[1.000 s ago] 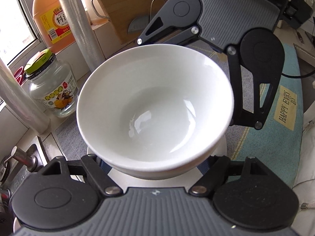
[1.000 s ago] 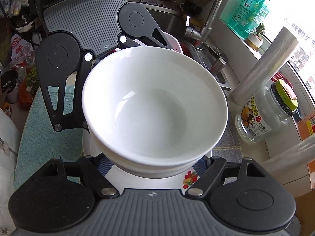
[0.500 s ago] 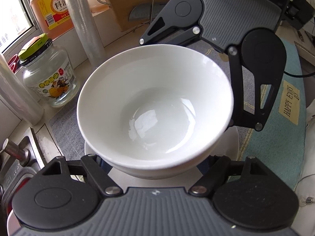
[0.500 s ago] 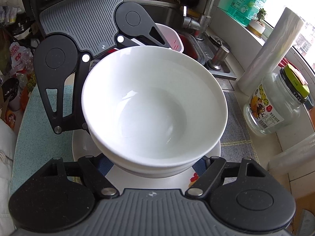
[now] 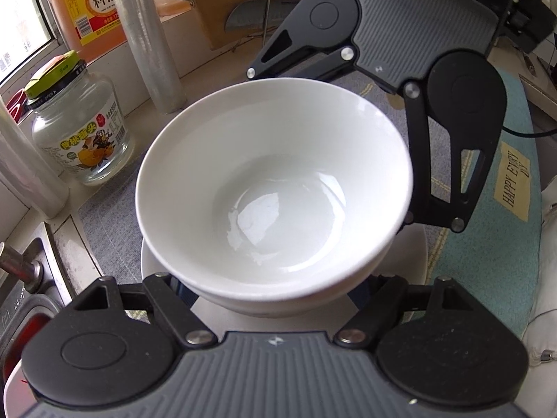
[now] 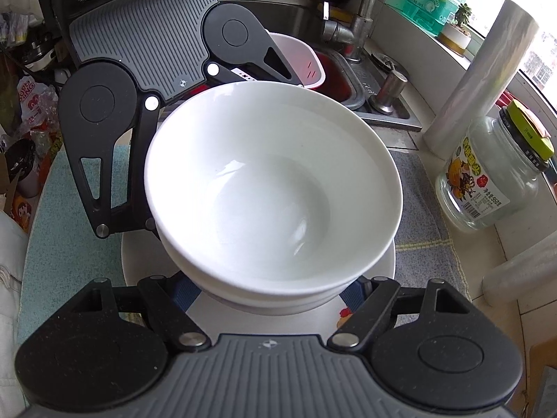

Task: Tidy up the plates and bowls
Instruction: 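Lower the bowl stack onto the white plate stack with both grippers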

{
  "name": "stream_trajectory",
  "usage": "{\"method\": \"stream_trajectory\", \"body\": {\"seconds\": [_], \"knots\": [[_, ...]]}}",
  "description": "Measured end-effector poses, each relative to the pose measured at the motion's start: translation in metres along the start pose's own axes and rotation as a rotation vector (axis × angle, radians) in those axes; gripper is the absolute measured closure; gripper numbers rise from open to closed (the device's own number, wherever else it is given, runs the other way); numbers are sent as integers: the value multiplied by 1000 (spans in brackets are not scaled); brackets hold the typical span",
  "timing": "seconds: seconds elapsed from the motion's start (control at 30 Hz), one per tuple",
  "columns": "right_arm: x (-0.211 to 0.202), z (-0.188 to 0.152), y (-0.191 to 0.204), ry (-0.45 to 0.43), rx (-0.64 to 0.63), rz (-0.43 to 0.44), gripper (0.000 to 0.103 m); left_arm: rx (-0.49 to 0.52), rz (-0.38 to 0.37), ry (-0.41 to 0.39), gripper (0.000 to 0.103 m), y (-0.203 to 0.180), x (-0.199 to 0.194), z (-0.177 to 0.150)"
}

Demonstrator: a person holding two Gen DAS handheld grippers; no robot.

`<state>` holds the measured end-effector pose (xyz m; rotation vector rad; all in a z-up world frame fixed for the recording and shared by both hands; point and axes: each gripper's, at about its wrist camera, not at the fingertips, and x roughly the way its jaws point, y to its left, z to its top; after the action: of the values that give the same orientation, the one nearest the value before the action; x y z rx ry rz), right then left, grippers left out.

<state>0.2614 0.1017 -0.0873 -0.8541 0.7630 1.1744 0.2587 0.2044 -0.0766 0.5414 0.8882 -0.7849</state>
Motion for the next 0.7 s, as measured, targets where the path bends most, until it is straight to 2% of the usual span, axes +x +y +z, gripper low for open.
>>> {"method": "stream_trajectory", "body": {"seconds": [0.17, 0.27, 0.37, 0.53, 0.7], "knots": [[-1, -1, 0, -4, 13, -6, 18, -21, 1, -5, 21, 3, -1, -2], [-4, -1, -1, -27, 28, -3, 8, -8, 14, -3, 20, 0, -1, -1], [-3, 0, 2, -18, 15, -16, 7, 20, 34, -10, 11, -5, -4, -2], [-4, -1, 4, -19, 17, -27, 4, 34, 65, -13, 7, -11, -9, -6], [-7, -1, 5, -16, 24, -61, 0, -13, 79, -26, 7, -10, -14, -13]]}}
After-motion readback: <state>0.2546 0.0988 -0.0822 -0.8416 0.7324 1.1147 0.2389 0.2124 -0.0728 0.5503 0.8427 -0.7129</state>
